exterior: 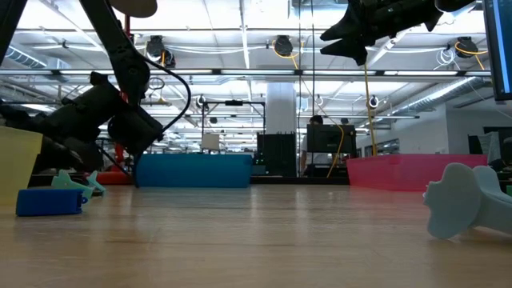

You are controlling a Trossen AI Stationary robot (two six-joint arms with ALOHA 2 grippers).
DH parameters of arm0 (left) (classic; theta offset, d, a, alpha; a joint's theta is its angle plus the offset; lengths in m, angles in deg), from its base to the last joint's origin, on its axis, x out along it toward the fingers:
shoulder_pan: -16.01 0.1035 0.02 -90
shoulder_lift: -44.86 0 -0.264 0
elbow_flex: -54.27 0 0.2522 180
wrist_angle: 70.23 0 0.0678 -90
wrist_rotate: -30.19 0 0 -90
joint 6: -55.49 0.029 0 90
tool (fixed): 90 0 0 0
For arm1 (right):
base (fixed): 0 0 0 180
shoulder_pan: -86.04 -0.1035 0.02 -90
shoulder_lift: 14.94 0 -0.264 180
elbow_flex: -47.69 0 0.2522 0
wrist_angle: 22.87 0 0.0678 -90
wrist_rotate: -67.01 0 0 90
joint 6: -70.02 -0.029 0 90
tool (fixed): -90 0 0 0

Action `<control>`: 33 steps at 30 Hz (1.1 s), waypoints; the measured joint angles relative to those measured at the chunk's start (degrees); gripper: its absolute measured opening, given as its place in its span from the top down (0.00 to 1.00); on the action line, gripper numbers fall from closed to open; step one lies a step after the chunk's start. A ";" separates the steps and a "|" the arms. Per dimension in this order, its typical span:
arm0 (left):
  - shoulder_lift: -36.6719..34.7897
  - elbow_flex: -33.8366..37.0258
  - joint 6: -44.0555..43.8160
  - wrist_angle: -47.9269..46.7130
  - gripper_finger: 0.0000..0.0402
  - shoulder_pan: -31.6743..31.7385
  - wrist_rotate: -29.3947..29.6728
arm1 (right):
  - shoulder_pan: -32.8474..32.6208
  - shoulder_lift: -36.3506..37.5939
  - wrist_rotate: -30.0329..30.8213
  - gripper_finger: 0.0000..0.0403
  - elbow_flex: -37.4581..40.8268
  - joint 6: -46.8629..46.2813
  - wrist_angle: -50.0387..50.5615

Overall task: Pick and place Stapler, Stapler remover, tape
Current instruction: Put the left green stapler into the blue bin

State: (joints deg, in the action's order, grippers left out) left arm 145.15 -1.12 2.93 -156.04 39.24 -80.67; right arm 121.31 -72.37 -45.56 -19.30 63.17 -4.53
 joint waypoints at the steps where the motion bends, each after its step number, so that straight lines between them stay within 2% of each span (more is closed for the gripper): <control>1: 0.00 0.19 0.14 1.34 0.66 0.00 -0.16 | 0.00 0.00 -0.02 0.51 0.00 -0.49 0.00; 6: -0.09 2.08 -0.98 6.95 0.67 0.00 -3.00 | 0.00 0.00 -0.07 0.51 0.00 -1.68 0.04; 13: -0.07 4.47 -1.94 7.87 0.67 -0.01 -4.54 | 0.00 0.00 -0.09 0.51 0.00 -1.53 0.05; 33: -0.02 0.43 -5.99 10.22 0.67 0.05 -1.78 | 0.00 0.00 0.00 0.51 0.00 -1.44 0.00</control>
State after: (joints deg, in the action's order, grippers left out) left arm 145.13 -0.69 -3.06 -145.82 39.29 -82.45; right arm 121.31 -72.37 -45.56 -19.30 61.73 -4.53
